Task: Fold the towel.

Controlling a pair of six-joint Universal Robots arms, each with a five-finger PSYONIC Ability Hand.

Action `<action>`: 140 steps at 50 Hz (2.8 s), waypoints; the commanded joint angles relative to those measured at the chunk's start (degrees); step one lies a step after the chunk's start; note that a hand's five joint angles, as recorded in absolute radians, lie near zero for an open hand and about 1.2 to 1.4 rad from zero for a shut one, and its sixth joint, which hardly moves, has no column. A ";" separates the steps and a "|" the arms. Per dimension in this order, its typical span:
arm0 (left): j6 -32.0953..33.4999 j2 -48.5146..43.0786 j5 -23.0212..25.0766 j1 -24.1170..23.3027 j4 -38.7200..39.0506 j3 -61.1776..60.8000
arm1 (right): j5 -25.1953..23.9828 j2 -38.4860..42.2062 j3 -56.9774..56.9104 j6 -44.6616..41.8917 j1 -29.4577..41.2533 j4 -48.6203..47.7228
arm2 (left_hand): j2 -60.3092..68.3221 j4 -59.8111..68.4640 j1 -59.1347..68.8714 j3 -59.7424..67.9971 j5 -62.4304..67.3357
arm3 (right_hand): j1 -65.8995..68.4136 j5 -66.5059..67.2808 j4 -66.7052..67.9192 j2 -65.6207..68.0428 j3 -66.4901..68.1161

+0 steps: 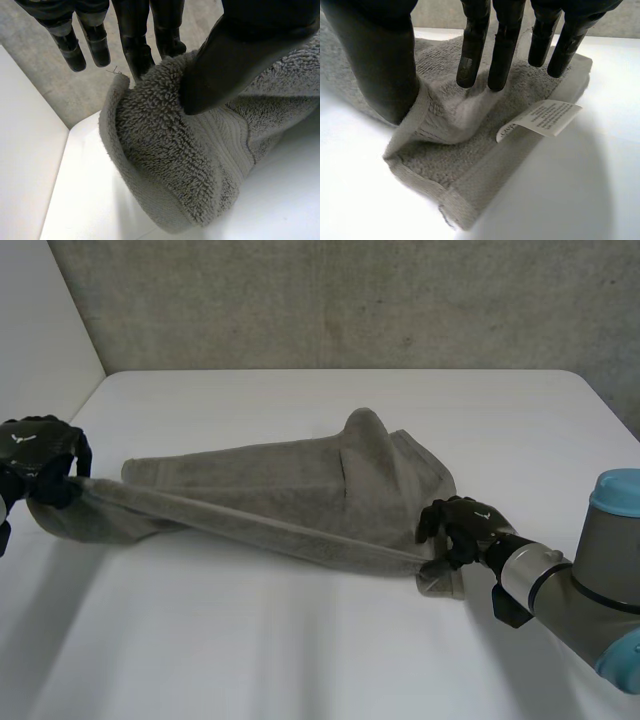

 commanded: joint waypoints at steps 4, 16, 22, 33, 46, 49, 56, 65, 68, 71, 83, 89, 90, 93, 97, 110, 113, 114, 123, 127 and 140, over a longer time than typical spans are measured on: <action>-2.16 0.81 0.02 0.24 0.33 -0.06 | 1.31 2.15 -0.38 0.22 0.46 -1.35 | 4.08 -3.36 5.57 -2.96 4.56 | 1.06 1.00 -4.37 0.44 -2.48; -3.57 1.51 0.11 0.15 0.33 -0.41 | 0.70 2.16 -0.74 2.68 2.05 -2.41 | 4.08 -3.36 5.57 -2.96 4.56 | 37.50 37.44 -4.37 36.88 -2.48; -3.48 3.09 0.28 -0.20 0.06 -1.47 | -4.03 -8.44 -1.70 1.46 1.00 -1.01 | 4.08 -3.36 5.57 -2.96 4.56 | 37.50 37.44 -4.37 36.88 -2.48; -3.57 5.46 2.13 -2.40 0.15 -3.40 | -12.49 -13.51 -6.01 -13.90 -2.61 12.79 | 4.08 -3.36 5.57 -2.96 4.56 | 37.50 37.44 -4.37 36.88 -2.48; -3.57 4.85 2.22 -2.14 0.33 -3.40 | -0.90 -2.85 -4.96 -26.32 -1.38 11.05 | 4.08 -3.36 5.57 -2.96 4.56 | 10.39 10.32 -4.37 9.76 -2.48; -3.57 4.85 2.22 -1.96 0.33 -3.40 | 0.52 -2.94 -4.43 -26.23 -1.29 10.25 | 4.08 -3.36 5.57 -2.96 4.56 | 5.60 5.54 -4.37 4.98 -2.48; -3.57 4.85 2.22 -2.05 0.42 -3.40 | 3.51 -3.47 -2.58 -24.30 -1.38 7.96 | 4.08 -3.36 5.57 -2.96 4.56 | 4.59 4.53 -4.37 3.97 -2.48; -3.57 4.85 2.22 -1.61 0.42 -3.32 | 3.95 -4.34 -1.97 -18.51 -2.26 7.43 | 4.08 -3.36 5.57 -2.96 4.56 | 8.28 8.22 -4.37 7.65 -2.48; -3.57 5.38 2.13 -1.35 0.24 -3.40 | 2.64 -4.61 -1.62 -16.84 -1.91 7.70 | 4.08 -3.36 5.57 -2.96 4.56 | 36.67 36.61 -4.37 36.05 -2.48; -3.57 5.82 2.22 -1.52 -0.20 -3.40 | -0.52 -4.87 -1.61 -16.57 -1.82 7.96 | 4.08 -3.36 5.57 -2.96 4.56 | 37.50 37.44 -4.37 36.88 -2.48; -3.39 7.58 2.31 -2.57 0.33 -3.41 | -12.75 -11.55 -11.28 -19.99 -3.40 22.55 | 4.08 -3.36 5.57 -2.96 4.56 | 37.50 37.44 -4.37 36.88 -2.48; -3.22 -4.17 0.99 -5.81 0.85 5.44 | -7.85 -5.68 -24.87 -28.85 -3.23 29.57 | 4.08 -3.36 5.57 -2.96 4.56 | 37.50 37.44 -4.37 36.88 -2.48; -3.22 -4.20 0.99 -5.83 0.85 5.47 | -5.74 -3.92 -29.17 -30.87 -2.79 30.19 | 4.08 -3.36 5.57 -2.96 4.56 | 37.50 37.44 -4.37 36.88 -2.48; -3.04 -9.83 -1.30 -8.55 0.94 12.68 | -2.05 0.29 -38.92 -32.73 -1.13 30.20 | 4.08 -3.36 5.57 -2.96 4.56 | 37.50 37.44 -4.37 36.88 -2.48; -3.04 -18.85 -5.24 -12.58 1.12 26.87 | -0.72 5.47 -49.55 -32.91 0.46 29.15 | 4.08 -3.36 5.57 -2.96 4.56 | 37.50 37.44 -4.37 36.88 -2.48; -7.52 -18.27 -8.24 -17.52 37.42 39.40 | 7.13 3.16 -69.77 -22.93 3.64 7.36 | 4.08 -3.36 5.57 -2.96 4.56 | 37.50 37.44 -4.37 36.88 -2.48; -8.66 -14.15 -7.28 -16.91 40.14 33.80 | 2.21 0.59 -61.68 -21.40 3.19 7.44 | 4.08 -3.36 5.57 -2.96 4.56 | 37.50 37.44 -4.37 36.88 -2.48; -8.93 -13.44 -6.40 -16.29 39.97 31.08 | 0.36 -0.55 -57.73 -21.40 2.58 7.78 | 4.08 -3.36 5.57 -2.96 4.56 | 37.50 37.44 -4.37 36.88 -2.48; -8.31 -12.64 -1.21 -12.60 38.47 13.74 | -6.25 -7.16 -36.60 -24.48 -3.67 8.32 | 4.08 -3.36 5.57 -2.96 4.56 | 37.50 37.44 -4.37 36.88 -2.48; -8.31 -10.72 0.81 -11.19 38.21 4.54 | -9.93 -9.17 -25.47 -27.81 -6.82 8.14 | 4.08 -3.36 5.57 -2.96 4.56 | 37.50 37.44 -4.37 36.88 -2.48; -8.32 1.13 6.35 -7.24 36.63 -12.70 | -15.12 -21.54 -3.48 -35.81 -11.22 9.10 | 4.08 -3.36 5.57 -2.96 4.56 | 37.50 37.44 -4.37 36.88 -2.48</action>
